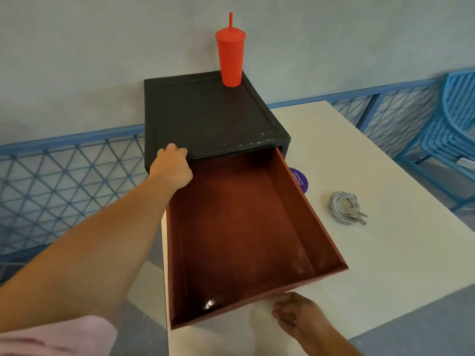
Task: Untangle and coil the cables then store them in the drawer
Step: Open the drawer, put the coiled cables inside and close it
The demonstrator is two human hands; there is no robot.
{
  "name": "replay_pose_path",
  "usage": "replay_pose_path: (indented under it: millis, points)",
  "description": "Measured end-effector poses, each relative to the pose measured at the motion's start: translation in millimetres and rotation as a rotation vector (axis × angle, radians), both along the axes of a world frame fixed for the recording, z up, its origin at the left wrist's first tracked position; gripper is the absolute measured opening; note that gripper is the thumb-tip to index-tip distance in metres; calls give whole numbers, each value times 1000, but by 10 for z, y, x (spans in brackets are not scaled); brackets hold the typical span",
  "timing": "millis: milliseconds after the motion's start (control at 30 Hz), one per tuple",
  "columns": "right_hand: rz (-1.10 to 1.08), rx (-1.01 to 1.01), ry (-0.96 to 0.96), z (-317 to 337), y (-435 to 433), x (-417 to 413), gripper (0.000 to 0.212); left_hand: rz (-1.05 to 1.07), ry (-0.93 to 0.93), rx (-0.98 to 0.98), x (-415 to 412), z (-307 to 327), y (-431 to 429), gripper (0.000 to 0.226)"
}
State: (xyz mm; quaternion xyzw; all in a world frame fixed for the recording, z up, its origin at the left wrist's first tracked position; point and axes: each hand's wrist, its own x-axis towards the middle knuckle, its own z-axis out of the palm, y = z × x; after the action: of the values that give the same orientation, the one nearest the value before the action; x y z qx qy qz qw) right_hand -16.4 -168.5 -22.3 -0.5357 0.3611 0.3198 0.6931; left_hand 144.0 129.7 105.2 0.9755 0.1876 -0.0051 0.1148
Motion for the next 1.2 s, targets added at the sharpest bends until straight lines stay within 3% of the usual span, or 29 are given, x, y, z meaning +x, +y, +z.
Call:
replay_pose_path:
  millis: [100,200,367,567,667,767,933,1200]
  points:
    - [-46,-181,-58,-58,-317,182,31,-27,32,64,-34,-37,-127,67]
    - [-103,-295,-180,-31,-677,421,25,-91,-51,7,-68,-74,-486,69]
    - [-255,-332,-335,155,-1186,1090,14,-276,-155,-268,-103,-109,-1445,59]
    - [-156,-388,-351,240,-1557,1873,24,-353,-140,-567,74,-214,-2644,49]
    - [-45,-390,-344,246,-1680,2118,17,-234,-21,-773,299,-330,-3098,50]
    - [74,-322,-300,263,-1828,2342,6,65,159,-964,548,-550,-3411,56]
    - [102,-213,-213,131,-1985,2574,12,333,375,-871,752,-908,-3652,54]
    - [221,-97,-116,222,-2011,2712,13,428,340,-959,838,-1064,-3681,33]
